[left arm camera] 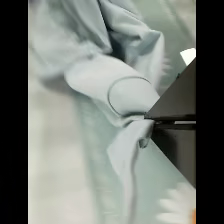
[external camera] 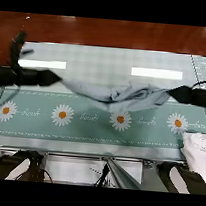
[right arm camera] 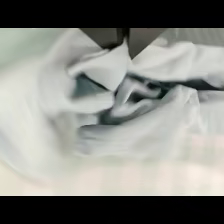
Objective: Fold the shirts.
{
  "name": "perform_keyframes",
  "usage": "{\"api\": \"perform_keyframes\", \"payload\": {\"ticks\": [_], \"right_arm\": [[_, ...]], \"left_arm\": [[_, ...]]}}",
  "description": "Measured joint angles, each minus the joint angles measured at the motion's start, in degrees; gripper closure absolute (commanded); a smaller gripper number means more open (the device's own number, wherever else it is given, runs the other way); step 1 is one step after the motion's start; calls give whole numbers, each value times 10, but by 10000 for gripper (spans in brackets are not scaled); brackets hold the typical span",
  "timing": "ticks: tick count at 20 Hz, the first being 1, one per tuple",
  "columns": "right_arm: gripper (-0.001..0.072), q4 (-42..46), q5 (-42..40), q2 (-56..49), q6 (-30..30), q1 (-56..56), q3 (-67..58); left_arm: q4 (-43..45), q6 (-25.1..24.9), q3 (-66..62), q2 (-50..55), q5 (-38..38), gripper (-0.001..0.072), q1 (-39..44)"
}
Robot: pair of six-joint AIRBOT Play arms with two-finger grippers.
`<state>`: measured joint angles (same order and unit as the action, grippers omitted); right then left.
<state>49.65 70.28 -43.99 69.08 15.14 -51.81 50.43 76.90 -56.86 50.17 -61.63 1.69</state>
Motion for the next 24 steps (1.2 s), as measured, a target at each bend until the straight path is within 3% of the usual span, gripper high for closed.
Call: {"api": "perform_keyframes", "payload": {"ticks": [4, 8, 12, 15, 19, 24], "right_arm": [[685, 1, -2, 70, 13, 26, -145], [685, 1, -94, 99, 33, 37, -289], [685, 11, -160, 107, 43, 40, -396], [685, 30, -162, 110, 49, 40, -455], [685, 77, -88, 110, 74, 40, -509], [686, 176, 109, 95, 104, 40, -529]], "left_arm": [[0, -3, -217, -20, 44, 683, -22], [-2, -4, -398, -43, 96, 683, -31], [7, -6, -492, -85, 111, 684, -34], [36, -6, -517, -131, 88, 685, -34], [85, 17, -528, -175, -4, 685, -35], [135, 51, -530, -170, -187, 685, -35]]}}
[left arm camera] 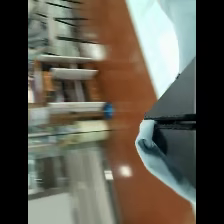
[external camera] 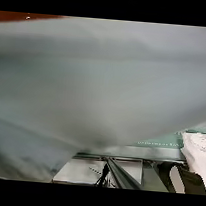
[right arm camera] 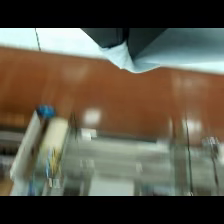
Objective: Fold the shirts.
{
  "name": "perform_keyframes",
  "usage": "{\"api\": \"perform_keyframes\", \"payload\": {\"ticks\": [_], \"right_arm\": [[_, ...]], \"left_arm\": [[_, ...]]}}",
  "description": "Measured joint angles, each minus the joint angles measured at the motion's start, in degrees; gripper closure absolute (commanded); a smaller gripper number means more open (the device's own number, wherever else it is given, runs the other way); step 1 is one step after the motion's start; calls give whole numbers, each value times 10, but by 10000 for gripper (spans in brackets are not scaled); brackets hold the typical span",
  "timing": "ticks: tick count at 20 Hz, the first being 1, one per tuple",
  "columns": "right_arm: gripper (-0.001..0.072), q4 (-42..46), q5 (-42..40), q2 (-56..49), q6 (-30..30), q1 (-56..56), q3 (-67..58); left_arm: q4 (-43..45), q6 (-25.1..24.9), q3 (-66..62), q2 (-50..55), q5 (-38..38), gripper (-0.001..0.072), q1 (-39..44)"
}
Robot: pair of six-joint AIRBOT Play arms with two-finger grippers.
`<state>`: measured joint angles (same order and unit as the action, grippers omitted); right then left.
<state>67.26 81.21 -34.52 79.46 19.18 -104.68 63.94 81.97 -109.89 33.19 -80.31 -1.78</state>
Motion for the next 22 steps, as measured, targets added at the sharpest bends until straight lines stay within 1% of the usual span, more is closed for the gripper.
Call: {"api": "perform_keyframes", "payload": {"ticks": [2, 5, 8, 11, 13, 15, 18, 20, 22], "right_arm": [[685, 17, 81, -29, 13, 0, -2], [685, 10, 149, -100, 24, 0, 5], [686, -2, 163, -206, 28, 0, 10], [685, -9, 162, -330, 31, -8, 12], [685, -9, 142, -403, 30, -24, 12], [685, -7, 92, -464, 26, -42, 12], [685, -5, -21, -537, 29, -65, 12], [685, -6, -88, -577, 40, -76, 12], [684, -6, -126, -616, 47, -81, 12]], "left_arm": [[24, 9, 1, 23, -58, 685, 0], [43, 10, 11, 81, -100, 683, 0], [50, -15, 24, 173, -113, 683, 0], [51, -37, 29, 296, -111, 683, 0], [37, -45, 31, 380, -95, 683, 0], [22, -49, 31, 456, -75, 683, 0], [3, -49, 32, 550, -33, 683, 0], [-3, -39, 32, 605, -10, 682, 0], [-6, -27, 32, 650, 5, 683, 2]]}}
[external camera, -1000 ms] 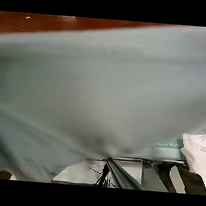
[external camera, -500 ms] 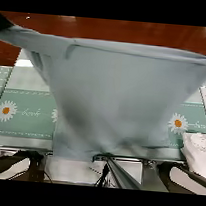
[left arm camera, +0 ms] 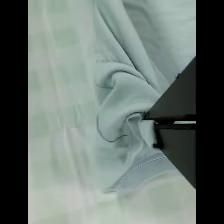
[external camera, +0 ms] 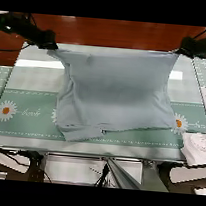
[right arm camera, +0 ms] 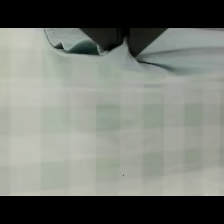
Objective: Fold the shirts.
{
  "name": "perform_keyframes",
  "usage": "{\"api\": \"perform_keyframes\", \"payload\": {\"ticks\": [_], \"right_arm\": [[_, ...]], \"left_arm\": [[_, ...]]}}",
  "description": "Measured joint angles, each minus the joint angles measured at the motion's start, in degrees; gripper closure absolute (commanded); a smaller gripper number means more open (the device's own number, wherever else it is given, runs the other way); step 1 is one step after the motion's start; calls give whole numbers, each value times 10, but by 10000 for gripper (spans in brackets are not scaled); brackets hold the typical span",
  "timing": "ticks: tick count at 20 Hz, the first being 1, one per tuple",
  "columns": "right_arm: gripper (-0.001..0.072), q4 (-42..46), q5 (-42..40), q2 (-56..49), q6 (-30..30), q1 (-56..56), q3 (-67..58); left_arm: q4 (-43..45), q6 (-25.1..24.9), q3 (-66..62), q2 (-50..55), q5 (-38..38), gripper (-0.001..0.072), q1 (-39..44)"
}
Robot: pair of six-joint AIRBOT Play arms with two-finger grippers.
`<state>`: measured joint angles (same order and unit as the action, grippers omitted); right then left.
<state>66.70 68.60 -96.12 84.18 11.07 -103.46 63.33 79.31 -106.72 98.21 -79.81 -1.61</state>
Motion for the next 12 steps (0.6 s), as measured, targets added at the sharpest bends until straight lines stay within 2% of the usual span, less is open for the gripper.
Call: {"api": "perform_keyframes", "payload": {"ticks": [3, 4, 5, 6, 7, 10, 11, 12], "right_arm": [[684, 0, 0, -50, 6, -4, 0], [664, 1, 9, -64, 6, -4, 0], [445, 3, 21, -74, 7, -5, 0], [250, 3, 32, -81, 7, -5, 0], [226, -2, 45, -85, 0, -5, -1], [227, -10, 116, -76, -41, 2, -21], [227, -5, 144, -64, -51, 9, -28], [227, 2, 170, -50, -57, 18, -32]], "left_arm": [[-4, 24, 0, 56, 3, 664, 9], [-4, 33, 0, 71, -1, 551, 13], [-5, 42, 0, 83, -7, 429, 17], [-6, 52, 0, 94, -15, 379, 22], [-7, 56, -2, 100, -22, 373, 24], [-12, 61, -30, 111, -79, 373, 20], [-12, 61, -44, 111, -106, 335, 12], [-10, 63, -58, 107, -137, 172, 3]]}}
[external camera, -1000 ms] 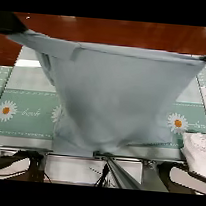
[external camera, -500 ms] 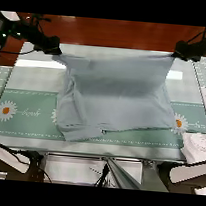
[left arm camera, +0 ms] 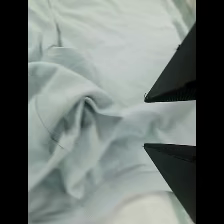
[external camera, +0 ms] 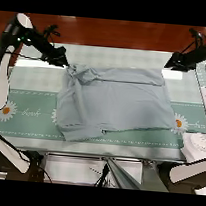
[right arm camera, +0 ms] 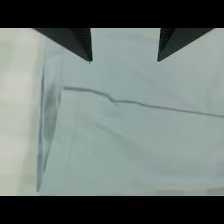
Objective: Fold the shirts.
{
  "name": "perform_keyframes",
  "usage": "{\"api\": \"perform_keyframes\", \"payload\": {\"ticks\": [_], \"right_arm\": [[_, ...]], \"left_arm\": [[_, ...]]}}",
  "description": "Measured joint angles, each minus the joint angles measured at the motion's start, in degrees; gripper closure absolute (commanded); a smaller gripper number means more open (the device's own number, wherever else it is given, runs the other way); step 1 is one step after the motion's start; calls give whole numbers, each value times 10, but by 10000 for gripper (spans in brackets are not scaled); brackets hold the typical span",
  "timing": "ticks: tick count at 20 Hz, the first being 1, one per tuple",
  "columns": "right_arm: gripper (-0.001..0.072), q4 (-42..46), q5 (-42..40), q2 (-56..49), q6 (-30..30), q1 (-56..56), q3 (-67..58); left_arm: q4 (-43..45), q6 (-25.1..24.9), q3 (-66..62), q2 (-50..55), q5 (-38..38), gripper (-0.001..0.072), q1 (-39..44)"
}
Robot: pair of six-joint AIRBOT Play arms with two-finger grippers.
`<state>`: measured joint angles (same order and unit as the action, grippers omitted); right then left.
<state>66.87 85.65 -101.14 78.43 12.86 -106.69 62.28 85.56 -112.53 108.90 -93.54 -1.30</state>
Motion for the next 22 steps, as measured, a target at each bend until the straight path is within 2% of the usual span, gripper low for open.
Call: {"api": "perform_keyframes", "payload": {"ticks": [1, 3, 6, 8, 12, 16, 19, 22], "right_arm": [[227, 9, 25, 17, -5, 11, -4], [227, 41, 77, 56, -10, 45, -8], [226, 46, 116, 110, -13, 115, 0], [226, 31, 128, 139, -18, 164, 26], [228, -10, 127, 178, -22, 246, 122], [228, -29, 104, 198, -38, 279, 210], [228, -32, 78, 203, -55, 285, 246], [228, -33, 57, 204, -68, 287, 261]], "left_arm": [[0, 3, -8, -10, -32, 122, -10], [-2, 7, -5, -47, -69, 104, -32], [10, 3, 49, -123, -97, 104, -60], [21, -1, 132, -181, -94, 104, -73], [29, -16, 400, -316, -24, 104, -85], [22, -50, 666, -419, 62, 104, -89], [13, -70, 786, -448, 118, 104, -90], [-9, -78, 840, -453, 177, 105, -91]]}}
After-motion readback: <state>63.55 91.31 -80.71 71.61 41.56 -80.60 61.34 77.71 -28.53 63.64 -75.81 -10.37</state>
